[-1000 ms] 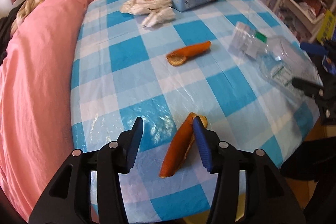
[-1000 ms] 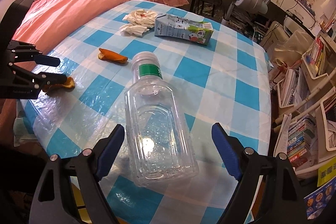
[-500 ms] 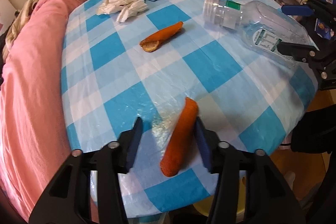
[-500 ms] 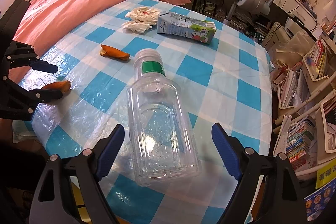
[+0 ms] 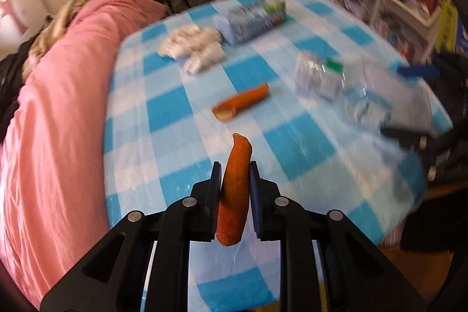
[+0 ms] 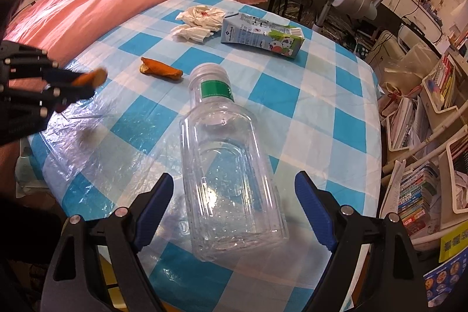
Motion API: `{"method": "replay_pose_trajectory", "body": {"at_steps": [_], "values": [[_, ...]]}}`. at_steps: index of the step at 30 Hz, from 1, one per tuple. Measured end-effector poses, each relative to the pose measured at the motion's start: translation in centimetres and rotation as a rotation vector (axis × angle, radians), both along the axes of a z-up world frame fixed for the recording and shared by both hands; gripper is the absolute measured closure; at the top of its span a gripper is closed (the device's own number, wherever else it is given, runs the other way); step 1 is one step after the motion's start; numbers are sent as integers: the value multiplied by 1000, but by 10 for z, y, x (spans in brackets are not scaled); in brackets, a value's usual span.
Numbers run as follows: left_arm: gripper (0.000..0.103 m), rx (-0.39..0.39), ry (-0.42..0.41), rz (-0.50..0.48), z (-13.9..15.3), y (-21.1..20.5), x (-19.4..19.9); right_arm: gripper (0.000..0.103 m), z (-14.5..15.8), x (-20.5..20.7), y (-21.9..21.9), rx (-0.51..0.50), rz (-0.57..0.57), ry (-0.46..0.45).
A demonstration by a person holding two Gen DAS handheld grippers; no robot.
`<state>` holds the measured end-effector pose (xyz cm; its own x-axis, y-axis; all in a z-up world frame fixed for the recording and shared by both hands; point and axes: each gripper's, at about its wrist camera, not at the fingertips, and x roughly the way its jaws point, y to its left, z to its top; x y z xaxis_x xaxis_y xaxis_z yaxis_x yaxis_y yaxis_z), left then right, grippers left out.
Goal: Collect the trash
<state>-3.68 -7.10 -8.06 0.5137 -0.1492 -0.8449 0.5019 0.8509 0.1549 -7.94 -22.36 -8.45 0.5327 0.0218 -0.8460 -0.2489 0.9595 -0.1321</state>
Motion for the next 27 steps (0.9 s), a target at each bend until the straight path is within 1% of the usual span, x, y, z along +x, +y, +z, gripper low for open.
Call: {"method": "replay_pose_trajectory", "body": {"at_steps": [3, 8, 17, 26, 27], "values": [[86, -38, -21, 26, 8, -1, 1, 22, 0, 1, 2, 4, 2, 1], [86, -67, -43, 47, 14, 1, 2, 22, 0, 2, 4, 5, 4, -1], [86, -70, -50, 51, 16, 2, 2, 22, -1, 5, 5, 7, 3, -9], [86, -52, -60, 55, 16, 2, 5, 33, -3, 8, 5, 13, 10, 5], [86, -51, -60, 55, 16, 2, 5, 37, -3, 9, 5, 14, 12, 10]]}}
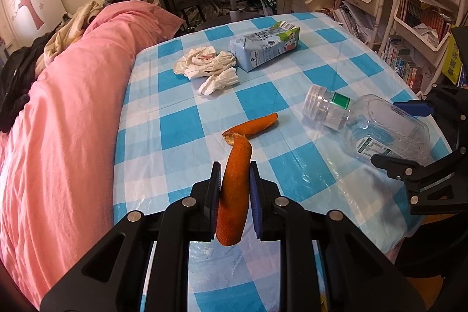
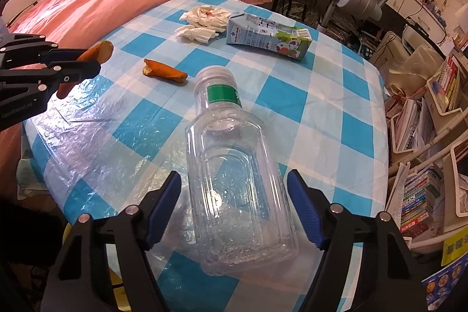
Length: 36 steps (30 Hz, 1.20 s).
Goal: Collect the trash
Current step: 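Carry the orange peel with the left gripper while the right gripper brings the bottle to the yellow bin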
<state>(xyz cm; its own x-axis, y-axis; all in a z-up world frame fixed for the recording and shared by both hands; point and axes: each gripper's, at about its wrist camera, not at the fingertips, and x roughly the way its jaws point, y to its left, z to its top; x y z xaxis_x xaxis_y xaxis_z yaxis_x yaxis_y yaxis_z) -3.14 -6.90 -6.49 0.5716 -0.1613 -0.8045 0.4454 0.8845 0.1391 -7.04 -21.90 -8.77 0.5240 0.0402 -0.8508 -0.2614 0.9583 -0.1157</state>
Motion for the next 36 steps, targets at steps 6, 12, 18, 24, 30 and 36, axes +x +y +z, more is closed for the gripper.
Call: {"method": "replay_pose_trajectory", "body": {"at_steps": [6, 12, 18, 24, 30, 36], "values": [[86, -4, -4, 5, 1, 1, 0, 47, 1, 0, -1, 24, 5, -1], [86, -31, -11, 37, 4, 7, 5, 48, 19, 0, -16, 228, -35, -47], [86, -85, -12, 81, 11, 16, 7, 48, 27, -1, -23, 447, -31, -52], [86, -124, -32, 112, 20, 24, 4, 48, 36, -8, -13, 558, 28, -74], [86, -176, -67, 160, 37, 45, -9, 48, 36, -26, 14, 559, 88, -57], [86, -284, -67, 282, 45, 93, -40, 48, 31, -66, 49, 566, 160, -39]]}}
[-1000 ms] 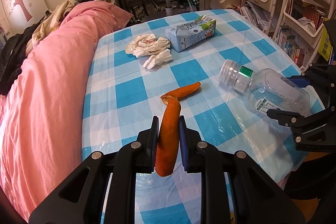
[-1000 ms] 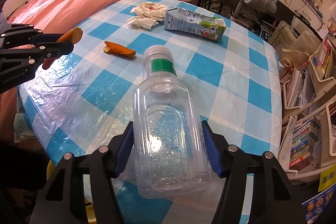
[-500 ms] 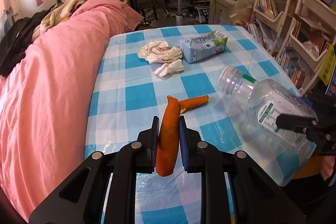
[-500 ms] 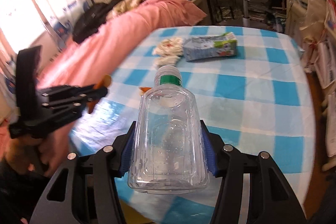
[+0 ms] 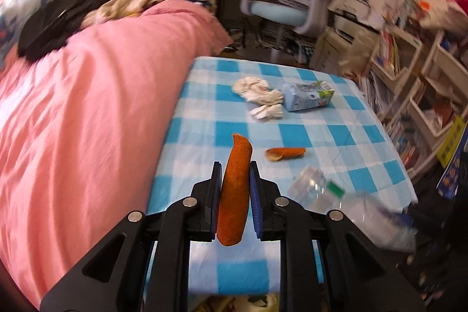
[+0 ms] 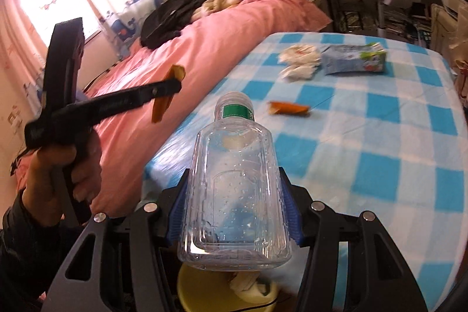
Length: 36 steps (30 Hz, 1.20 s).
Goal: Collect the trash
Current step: 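Carry the orange peel with the left gripper while the right gripper brings the bottle to the yellow bin, then open both grippers over the yellow bin to drop the peel and bottle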
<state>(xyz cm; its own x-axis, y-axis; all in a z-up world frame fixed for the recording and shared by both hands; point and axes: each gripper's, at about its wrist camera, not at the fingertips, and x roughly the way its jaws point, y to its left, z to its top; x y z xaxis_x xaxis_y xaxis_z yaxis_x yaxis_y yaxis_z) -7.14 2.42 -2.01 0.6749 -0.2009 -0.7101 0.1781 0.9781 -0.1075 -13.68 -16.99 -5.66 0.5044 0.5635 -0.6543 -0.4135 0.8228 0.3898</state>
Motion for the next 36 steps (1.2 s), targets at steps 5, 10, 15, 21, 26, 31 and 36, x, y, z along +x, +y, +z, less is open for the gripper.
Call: {"method": "replay_pose_trajectory", "body": {"at_steps": [5, 10, 15, 21, 26, 31, 36], "values": [[86, -29, 6, 44, -3, 23, -35, 48, -13, -44, 36, -56, 83, 0], [86, -46, 26, 33, -14, 27, -71, 48, -37, -82, 63, -147, 146, 24], [86, -47, 80, -7, -33, 17, -110, 39, -63, -101, 71, -265, 159, 88], [86, -14, 193, -73, -71, -8, -158, 25, -53, -116, 30, -271, -65, 77], [60, 65, 257, -111, -96, -30, -178, 12, -59, -124, 8, -399, -219, 106], [33, 129, 183, -36, -93, -30, -183, 11, -87, -121, 8, -567, -227, 170], [23, 129, 141, 14, -85, -25, -180, 9, -92, -122, 10, -617, -221, 159]]}}
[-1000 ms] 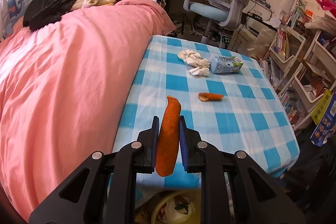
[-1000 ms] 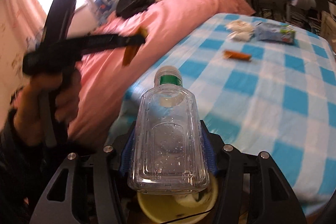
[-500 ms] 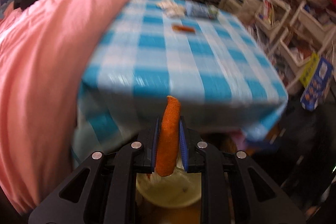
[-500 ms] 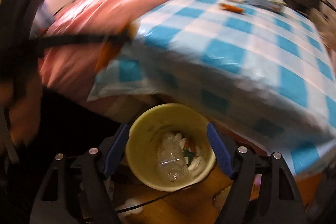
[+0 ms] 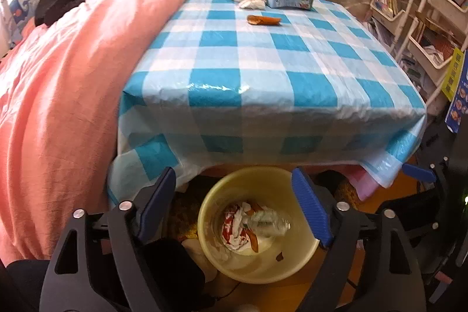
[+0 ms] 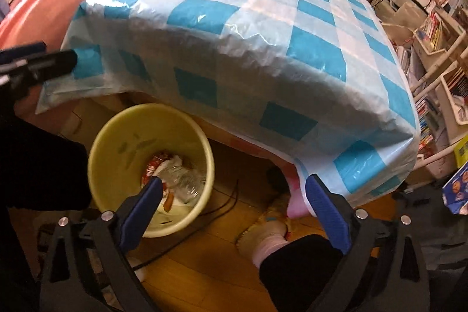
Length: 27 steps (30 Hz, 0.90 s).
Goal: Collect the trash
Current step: 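Open both grippers over the yellow bin to drop the peel and bottle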
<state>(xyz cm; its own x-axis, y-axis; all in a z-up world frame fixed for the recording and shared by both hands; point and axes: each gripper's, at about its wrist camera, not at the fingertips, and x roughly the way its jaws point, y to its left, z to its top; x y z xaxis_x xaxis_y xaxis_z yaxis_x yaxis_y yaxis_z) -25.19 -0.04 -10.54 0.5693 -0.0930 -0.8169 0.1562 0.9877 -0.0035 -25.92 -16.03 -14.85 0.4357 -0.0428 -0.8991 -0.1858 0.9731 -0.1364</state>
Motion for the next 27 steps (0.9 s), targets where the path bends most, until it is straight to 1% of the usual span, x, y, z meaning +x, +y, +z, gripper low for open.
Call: {"method": "replay_pose_trajectory", "body": {"at_steps": [2, 7, 27], "values": [[21, -13, -9, 8, 3, 1, 3, 9, -1, 0, 1, 6, 4, 1], [19, -35, -34, 17, 8, 3, 3, 9, -3, 4, 7, 1, 12, 4], [17, -47, -61, 6, 12, -2, 1, 9, 0, 5, 11, 13, 21, -15]]}}
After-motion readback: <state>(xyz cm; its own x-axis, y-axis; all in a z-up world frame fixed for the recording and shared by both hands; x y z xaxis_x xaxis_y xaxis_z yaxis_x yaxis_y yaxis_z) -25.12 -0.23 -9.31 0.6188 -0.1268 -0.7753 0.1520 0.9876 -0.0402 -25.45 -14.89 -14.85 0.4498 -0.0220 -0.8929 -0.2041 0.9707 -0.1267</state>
